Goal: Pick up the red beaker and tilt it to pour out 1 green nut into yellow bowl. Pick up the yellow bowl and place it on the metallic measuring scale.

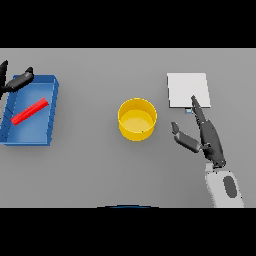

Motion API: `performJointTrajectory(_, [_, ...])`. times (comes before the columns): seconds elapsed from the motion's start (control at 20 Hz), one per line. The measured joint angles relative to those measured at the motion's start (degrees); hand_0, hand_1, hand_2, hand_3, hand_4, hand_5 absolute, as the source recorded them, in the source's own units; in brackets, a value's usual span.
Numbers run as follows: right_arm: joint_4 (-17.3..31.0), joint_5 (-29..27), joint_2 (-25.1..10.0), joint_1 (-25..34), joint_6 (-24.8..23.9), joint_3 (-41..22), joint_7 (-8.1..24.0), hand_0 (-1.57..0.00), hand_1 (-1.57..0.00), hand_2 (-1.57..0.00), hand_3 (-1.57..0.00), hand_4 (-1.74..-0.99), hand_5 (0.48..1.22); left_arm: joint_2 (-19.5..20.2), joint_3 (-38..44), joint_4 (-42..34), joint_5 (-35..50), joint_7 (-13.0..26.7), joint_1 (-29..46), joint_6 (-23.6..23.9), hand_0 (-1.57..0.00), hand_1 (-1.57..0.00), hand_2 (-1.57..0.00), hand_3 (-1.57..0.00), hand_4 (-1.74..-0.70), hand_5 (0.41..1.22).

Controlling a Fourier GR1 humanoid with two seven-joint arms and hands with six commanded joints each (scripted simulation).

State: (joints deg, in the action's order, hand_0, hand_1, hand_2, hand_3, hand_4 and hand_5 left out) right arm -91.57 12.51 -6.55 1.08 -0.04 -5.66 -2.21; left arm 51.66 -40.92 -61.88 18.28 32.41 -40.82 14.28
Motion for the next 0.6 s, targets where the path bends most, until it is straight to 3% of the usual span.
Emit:
performJointTrajectory(0.1, [-0.2,4.2,-1.4,2.0,-0.4,-1.9,2.3,0.0,0.0,0.0,0.0,-1.19,0.663,0.2,0.5,-0.4,0.1,-0.3,-0.5,0.7,-0.02,-0.02,-0.02,-0.01,-0.72,0.682])
performJointTrajectory(0.15, [-0.3,3.7,-2.6,3.4,1.7,-2.3,1.6,-0.01,0.0,0.0,0.0,-1.167,0.672,-0.2,0.6,-0.4,0.2,-0.5,-0.7,0.9,-0.02,-0.01,-0.01,-0.01,-0.72,0.685])
performJointTrajectory(0.2, [-0.6,3.1,-4.0,4.3,4.0,-2.9,-0.7,-0.01,0.0,0.0,0.0,-1.174,0.68,0.0,0.8,-0.8,0.5,-1.0,-0.3,1.1,-0.01,-0.01,-0.01,-0.01,-0.72,0.693])
performJointTrajectory(0.35, [1.3,6.0,-8.0,9.5,9.4,-6.4,-2.1,0.0,0.0,0.0,0.0,-1.254,0.666,0.2,1.0,-2.1,0.8,-1.6,0.4,1.9,-0.01,-0.01,0.0,0.0,-0.74,0.709])
performJointTrajectory(0.6, [4.6,17.2,-13.1,17.7,13.2,-14.3,-1.8,0.0,0.0,0.0,0.0,-1.23,0.62,0.4,1.2,-2.2,1.1,-2.6,1.0,2.0,0.0,0.0,0.0,0.0,-0.75,0.711])
